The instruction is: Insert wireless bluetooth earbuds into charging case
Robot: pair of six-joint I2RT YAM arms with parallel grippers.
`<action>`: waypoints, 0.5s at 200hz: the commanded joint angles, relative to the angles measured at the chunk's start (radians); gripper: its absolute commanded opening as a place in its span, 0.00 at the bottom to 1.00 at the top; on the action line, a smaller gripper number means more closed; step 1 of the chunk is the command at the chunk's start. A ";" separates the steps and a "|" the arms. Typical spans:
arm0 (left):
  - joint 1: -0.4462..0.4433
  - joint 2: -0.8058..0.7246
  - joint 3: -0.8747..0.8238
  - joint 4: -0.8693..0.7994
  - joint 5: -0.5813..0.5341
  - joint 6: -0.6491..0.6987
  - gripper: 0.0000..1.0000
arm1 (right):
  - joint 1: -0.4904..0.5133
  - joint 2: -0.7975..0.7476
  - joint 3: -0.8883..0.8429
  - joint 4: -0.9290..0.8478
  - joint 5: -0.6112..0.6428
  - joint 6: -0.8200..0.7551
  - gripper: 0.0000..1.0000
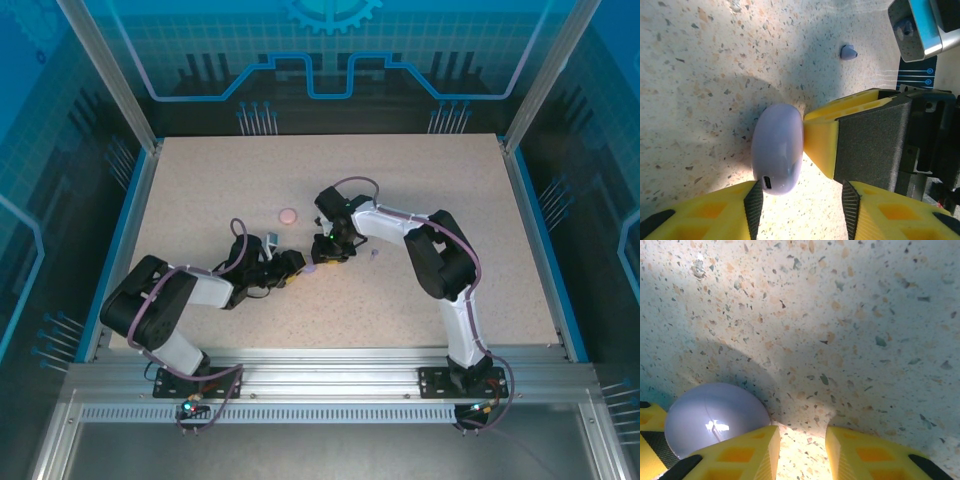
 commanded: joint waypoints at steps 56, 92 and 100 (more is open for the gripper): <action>-0.030 0.076 0.051 0.056 -0.006 0.033 0.48 | 0.001 0.035 -0.014 -0.010 0.005 0.006 0.33; -0.036 0.077 0.058 0.062 -0.014 0.033 0.47 | 0.000 0.033 -0.018 -0.013 0.007 0.005 0.33; -0.036 0.075 0.057 0.060 -0.016 0.034 0.47 | -0.001 0.032 -0.018 -0.012 0.007 0.005 0.33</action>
